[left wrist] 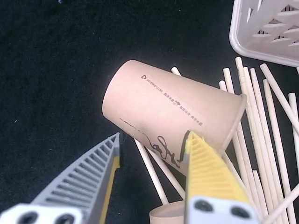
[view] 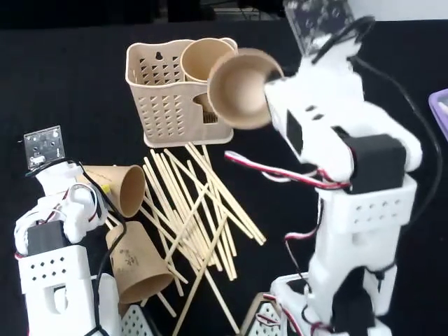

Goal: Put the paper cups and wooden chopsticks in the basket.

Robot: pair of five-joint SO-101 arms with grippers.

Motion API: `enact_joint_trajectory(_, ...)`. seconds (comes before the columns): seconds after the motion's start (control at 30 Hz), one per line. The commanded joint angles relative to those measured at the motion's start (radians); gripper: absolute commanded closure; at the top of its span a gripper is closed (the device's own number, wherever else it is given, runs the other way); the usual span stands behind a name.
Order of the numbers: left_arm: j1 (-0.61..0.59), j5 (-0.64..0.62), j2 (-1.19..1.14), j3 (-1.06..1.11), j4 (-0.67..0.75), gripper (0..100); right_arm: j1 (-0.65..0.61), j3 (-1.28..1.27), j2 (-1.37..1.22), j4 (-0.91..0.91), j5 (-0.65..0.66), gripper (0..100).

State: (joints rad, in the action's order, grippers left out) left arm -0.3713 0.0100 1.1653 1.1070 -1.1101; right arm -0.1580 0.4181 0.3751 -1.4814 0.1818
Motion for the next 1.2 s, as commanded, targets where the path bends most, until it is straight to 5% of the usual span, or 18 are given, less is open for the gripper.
enact_joint_trajectory(0.0,-0.012,0.006,0.012,-0.004,0.014,78,-0.038,0.145,-0.067,0.061,-0.074,98.8)
enact_joint_trajectory(0.63,-0.012,0.006,0.012,0.004,0.014,78,-0.044,0.611,-0.513,0.061,-0.235,98.8)
enact_joint_trajectory(1.17,-0.012,0.006,0.012,0.007,0.015,78,-0.109,0.633,-0.727,0.055,-0.333,98.8)
